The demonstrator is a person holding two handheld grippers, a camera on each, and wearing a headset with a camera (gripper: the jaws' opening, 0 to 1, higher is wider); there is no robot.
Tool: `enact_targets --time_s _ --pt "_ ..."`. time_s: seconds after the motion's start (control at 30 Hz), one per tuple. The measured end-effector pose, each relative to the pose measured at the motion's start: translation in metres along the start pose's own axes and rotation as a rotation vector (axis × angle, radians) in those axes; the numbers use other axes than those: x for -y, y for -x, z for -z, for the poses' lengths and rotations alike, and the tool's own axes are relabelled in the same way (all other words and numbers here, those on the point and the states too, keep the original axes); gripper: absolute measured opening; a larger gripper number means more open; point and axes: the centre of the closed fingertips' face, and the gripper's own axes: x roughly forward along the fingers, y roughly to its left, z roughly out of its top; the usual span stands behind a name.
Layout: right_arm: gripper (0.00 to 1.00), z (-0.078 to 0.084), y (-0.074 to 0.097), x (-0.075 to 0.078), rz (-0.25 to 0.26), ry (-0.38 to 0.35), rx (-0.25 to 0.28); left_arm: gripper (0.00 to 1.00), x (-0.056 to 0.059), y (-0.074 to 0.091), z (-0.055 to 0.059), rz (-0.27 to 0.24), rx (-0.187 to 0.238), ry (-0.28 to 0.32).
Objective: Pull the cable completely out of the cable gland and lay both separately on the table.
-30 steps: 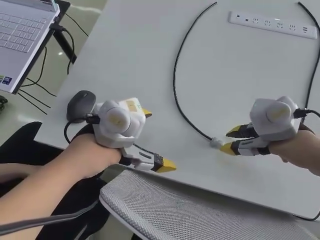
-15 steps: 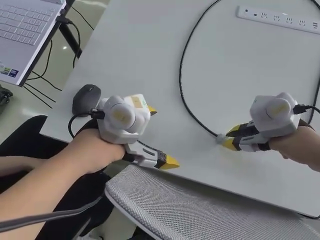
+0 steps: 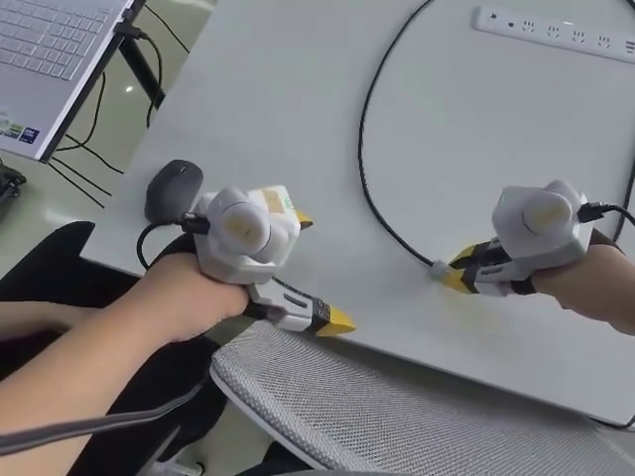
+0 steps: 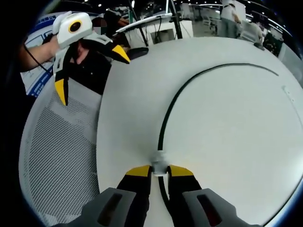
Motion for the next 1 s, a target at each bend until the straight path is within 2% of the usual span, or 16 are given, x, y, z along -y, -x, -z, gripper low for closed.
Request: enact_targets --time_s 0.4,0.77,1.0 --pt "0.08 -0.007 0.022 -0.004 0.000 -0.008 0.019 0.88 0.010 -0.009 -0.018 0.021 0.016 -0.017" --pt "0.07 -0.010 0.052 -0.017 0.005 0.012 0.042 0.87 0.021 -0.019 -0.050 0.055 0.046 -0.068" --pt "0.07 -0.007 0.072 -0.021 0.005 0.027 0.050 0.85 0.038 -0.025 -0.076 0.096 0.079 -0.116"
